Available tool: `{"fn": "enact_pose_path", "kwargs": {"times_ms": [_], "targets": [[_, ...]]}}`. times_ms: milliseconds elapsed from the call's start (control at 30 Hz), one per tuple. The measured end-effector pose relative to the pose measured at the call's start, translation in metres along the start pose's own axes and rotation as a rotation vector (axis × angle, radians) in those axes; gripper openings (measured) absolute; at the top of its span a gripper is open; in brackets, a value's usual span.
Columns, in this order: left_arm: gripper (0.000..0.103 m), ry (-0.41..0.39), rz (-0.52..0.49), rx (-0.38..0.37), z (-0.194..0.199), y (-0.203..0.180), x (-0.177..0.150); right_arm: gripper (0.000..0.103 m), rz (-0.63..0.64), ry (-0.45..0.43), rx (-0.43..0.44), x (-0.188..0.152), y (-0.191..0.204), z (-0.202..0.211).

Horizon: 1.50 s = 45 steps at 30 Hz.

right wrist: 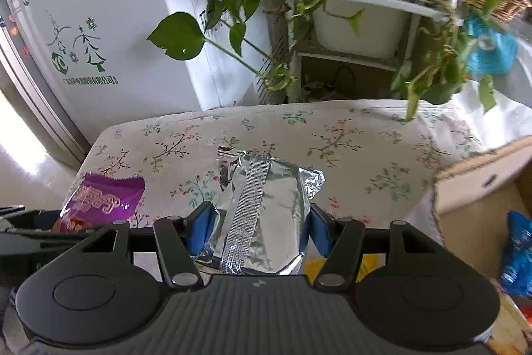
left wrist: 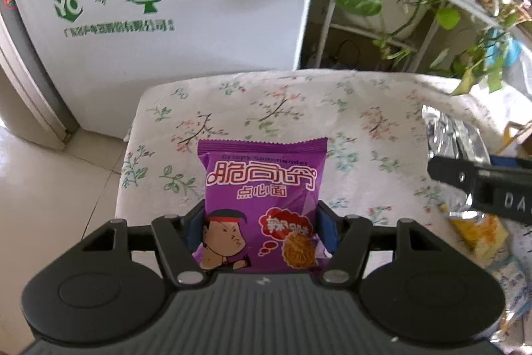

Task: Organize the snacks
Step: 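Lift both packets and carry them over the cardboard box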

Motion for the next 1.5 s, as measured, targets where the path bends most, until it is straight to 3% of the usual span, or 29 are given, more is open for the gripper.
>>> {"fn": "enact_pose_path", "kwargs": {"times_ms": [633,967,1233,1500], "targets": [[0.065,-0.079,-0.029,-0.045,0.043,-0.032,0.005,0.067,-0.098,-0.072,-0.003,-0.029,-0.019,0.089],[0.065,-0.189,-0.096,-0.051,0.068,-0.051,0.011,0.067,-0.134,-0.125,-0.016,-0.022,-0.032,0.105],[0.065,-0.222,-0.109,-0.049,0.081,-0.052,0.009,0.067,-0.148,-0.189,-0.025,-0.012,-0.049,0.122],[0.065,-0.286,-0.133,-0.101,0.105,-0.064,0.001,0.067,-0.217,-0.207,-0.049,-0.014,-0.076,0.132]]}}
Point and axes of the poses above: each gripper's, at about its wrist camera, not at the fingertips, and z roughly against the way its jaws point, y to its left, x to its top, the point moved 5 cm from there along -z, roughly the way its jaws point, and after that the axes turned 1 degree about x, right-handed, at the moved point
